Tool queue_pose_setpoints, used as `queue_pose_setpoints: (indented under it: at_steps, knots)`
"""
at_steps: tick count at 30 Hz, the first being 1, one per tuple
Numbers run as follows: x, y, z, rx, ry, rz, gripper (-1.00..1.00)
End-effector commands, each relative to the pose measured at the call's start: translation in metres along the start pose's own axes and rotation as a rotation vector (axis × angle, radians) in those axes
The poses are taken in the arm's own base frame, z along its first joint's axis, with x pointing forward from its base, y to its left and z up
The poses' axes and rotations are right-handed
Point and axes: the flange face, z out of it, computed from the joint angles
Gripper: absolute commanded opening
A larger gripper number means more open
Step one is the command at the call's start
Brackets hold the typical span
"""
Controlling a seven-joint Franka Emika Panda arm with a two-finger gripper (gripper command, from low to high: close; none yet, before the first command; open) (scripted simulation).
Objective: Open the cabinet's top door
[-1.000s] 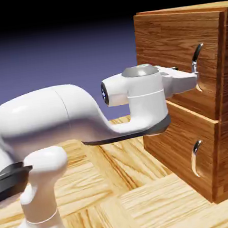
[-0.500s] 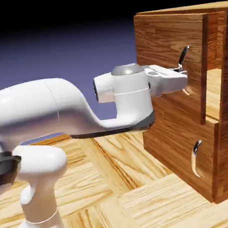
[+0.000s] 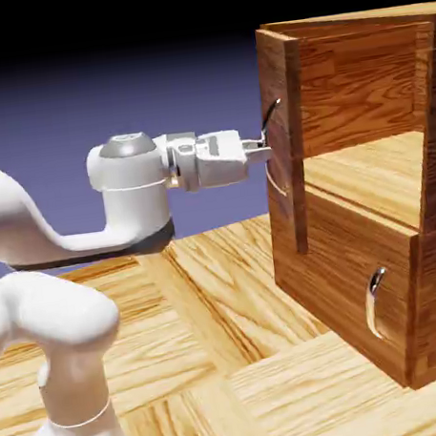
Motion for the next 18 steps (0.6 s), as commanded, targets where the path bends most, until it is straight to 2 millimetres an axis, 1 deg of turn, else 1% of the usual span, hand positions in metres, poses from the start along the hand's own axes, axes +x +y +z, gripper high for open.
queue_pose_setpoints:
  at_steps: [1,3,9,18]
  knots:
    - [-0.001,-0.001,-0.004,-0.007,0.005,-0.001,-1.0]
    - [-0.003,-0.004,-0.014,-0.024,0.02,0.0,-1.0]
    - [-0.008,-0.008,-0.031,-0.053,0.05,0.0,-1.0]
    - [-0.029,-0.029,-0.089,-0.152,0.149,-0.001,-1.0]
